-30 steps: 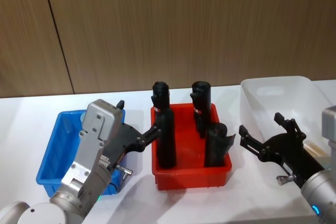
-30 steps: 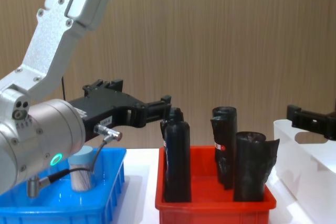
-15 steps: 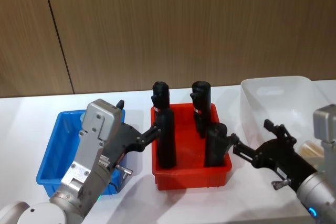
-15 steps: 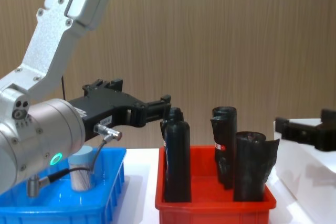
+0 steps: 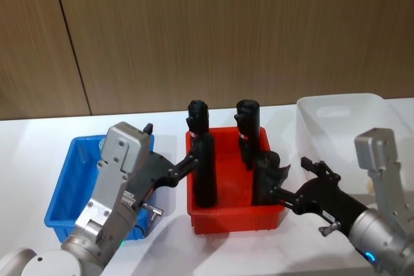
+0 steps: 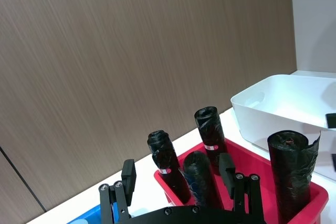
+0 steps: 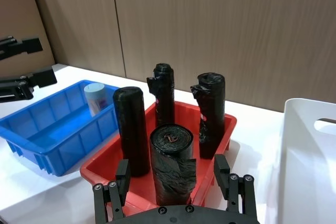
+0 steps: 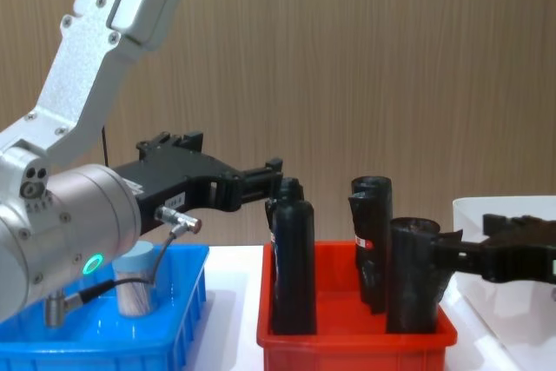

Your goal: Pick the cotton swabs from the blue box and place them into the white box.

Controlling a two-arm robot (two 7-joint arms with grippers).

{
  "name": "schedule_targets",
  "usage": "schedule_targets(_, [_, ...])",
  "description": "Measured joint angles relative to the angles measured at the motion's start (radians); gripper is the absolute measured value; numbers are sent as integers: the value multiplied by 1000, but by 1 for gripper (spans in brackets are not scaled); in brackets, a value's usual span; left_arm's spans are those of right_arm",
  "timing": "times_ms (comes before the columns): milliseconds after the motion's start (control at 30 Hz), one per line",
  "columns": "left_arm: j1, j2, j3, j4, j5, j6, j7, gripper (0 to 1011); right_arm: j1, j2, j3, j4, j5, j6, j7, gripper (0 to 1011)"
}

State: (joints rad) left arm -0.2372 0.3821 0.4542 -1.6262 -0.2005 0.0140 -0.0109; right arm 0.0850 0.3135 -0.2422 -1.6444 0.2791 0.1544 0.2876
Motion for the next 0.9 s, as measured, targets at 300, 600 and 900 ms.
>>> schedule_targets(300, [0,0,0,0,0,0,0,1004,78,-33,-11,104,-34,8,54,1001])
schedule_targets(600, [0,0,0,0,0,0,0,1004,138,-58,-18,186,-61,4,83,1002])
schedule_targets(900, [0,0,0,0,0,0,0,1004,192,-82,-26,264,-87,-6,105,979])
